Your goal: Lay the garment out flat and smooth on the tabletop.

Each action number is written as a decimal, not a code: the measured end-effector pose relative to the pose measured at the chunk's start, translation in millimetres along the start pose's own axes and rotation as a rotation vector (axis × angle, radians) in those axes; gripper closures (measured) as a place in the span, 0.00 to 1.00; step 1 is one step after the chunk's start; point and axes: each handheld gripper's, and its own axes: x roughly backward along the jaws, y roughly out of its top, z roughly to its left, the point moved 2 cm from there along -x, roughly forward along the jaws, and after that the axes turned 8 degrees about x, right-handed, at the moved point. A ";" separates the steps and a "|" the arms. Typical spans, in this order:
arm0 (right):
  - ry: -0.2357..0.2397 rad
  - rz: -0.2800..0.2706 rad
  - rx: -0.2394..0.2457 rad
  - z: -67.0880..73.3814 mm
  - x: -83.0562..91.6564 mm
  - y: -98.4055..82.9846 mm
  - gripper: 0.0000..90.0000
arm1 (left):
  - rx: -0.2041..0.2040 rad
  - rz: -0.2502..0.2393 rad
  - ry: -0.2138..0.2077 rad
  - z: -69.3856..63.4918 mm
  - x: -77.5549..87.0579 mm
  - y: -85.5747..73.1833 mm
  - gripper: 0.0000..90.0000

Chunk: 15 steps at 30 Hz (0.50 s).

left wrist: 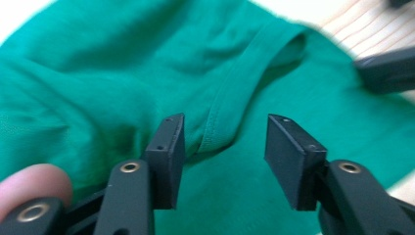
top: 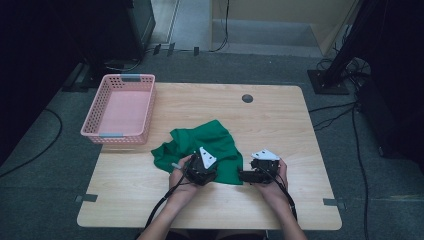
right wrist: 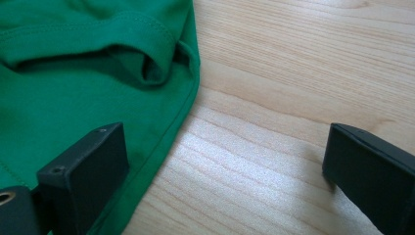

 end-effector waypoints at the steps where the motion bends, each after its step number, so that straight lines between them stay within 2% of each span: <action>1: 0.000 0.000 0.000 -0.1 0.0 0.0 0.03 | -0.003 0.011 0.015 0.5 -3.1 0.2 0.47; 3: 0.000 0.000 0.000 0.0 0.0 0.0 0.03 | 0.011 0.021 0.033 2.5 -7.2 1.0 0.47; 7: 0.001 0.000 0.000 0.0 -0.1 0.2 0.03 | 0.036 0.017 0.022 5.1 -11.3 3.3 0.52; 12: -0.001 0.002 0.001 0.1 -0.3 0.3 0.03 | 0.088 0.031 0.015 15.5 -14.3 7.8 0.75; 15: -0.002 0.003 0.000 0.1 -0.4 0.3 0.03 | 0.117 0.017 -0.009 20.5 -10.8 10.6 0.91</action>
